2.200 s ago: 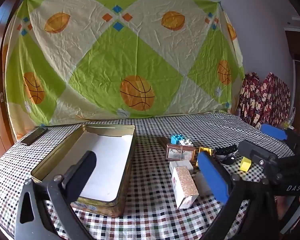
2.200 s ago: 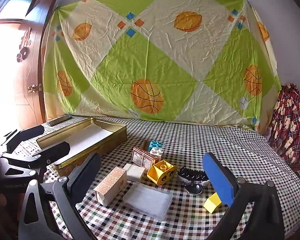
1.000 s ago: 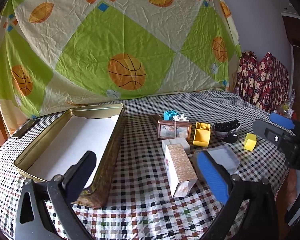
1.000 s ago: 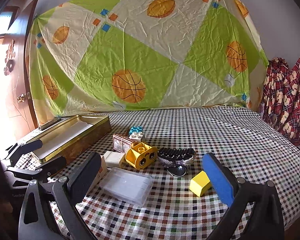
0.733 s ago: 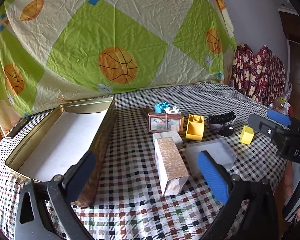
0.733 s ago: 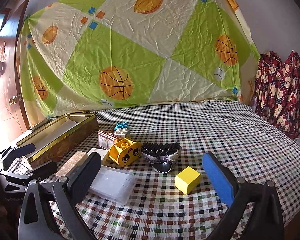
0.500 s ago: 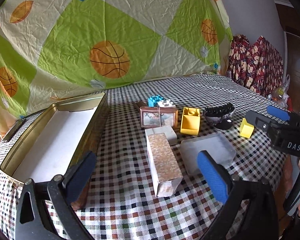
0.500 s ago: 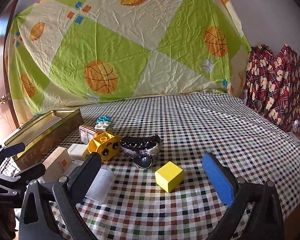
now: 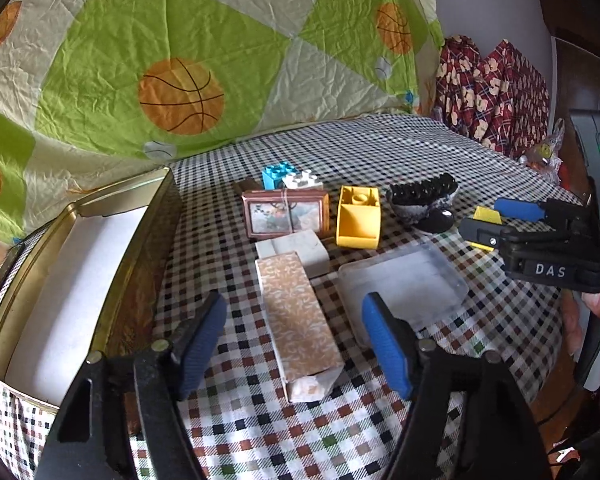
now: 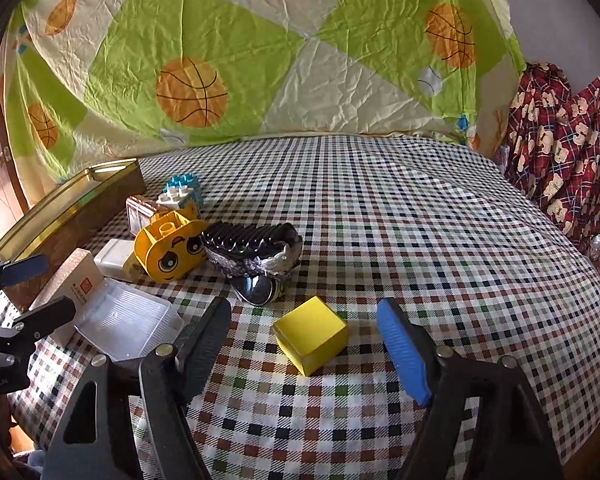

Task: Organize rigid objects
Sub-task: 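Close the right gripper on the yellow cube while the left gripper nears the paper box, then close the left gripper on the patterned paper box and lift it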

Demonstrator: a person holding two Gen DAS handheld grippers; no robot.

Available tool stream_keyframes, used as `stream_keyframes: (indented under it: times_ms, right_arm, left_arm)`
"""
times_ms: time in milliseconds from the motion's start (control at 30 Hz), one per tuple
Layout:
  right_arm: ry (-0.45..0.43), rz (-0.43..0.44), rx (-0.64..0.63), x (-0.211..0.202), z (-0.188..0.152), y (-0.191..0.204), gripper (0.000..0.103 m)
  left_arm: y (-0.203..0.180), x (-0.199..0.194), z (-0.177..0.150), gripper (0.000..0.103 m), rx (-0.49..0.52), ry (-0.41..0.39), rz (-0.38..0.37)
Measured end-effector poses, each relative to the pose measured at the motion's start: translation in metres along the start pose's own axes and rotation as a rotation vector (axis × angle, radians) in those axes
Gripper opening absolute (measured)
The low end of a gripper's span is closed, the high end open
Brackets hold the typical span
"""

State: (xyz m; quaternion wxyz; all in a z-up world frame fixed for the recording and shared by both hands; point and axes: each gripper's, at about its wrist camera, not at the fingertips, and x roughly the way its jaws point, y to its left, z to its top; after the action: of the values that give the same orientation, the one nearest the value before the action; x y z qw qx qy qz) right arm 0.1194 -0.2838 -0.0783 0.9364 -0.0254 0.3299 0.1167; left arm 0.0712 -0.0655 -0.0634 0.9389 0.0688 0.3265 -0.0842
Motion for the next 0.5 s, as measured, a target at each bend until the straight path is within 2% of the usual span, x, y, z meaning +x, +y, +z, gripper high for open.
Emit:
stream_keyframes:
  times_ms: [33,100,233,500]
  right_arm:
    - [0.015,0.003,-0.001,0.003,0.0,0.0,0.057]
    - [0.038,0.009,-0.002,0.007,-0.001,-0.001,0.052]
    - [0.086,0.003,-0.047,0.015,0.0,0.006,0.048]
    - [0.082,0.012,-0.055,0.015,0.0,0.006,0.042]
  left_arm:
    - [0.001,0.001,0.0,0.065,-0.007,0.002,-0.011]
    - [0.004,0.002,0.0,0.064,-0.02,0.01,-0.028]
    - [0.012,0.003,-0.001,0.064,-0.07,0.02,-0.059]
    - [0.021,0.006,-0.001,0.063,-0.125,0.036,-0.057]
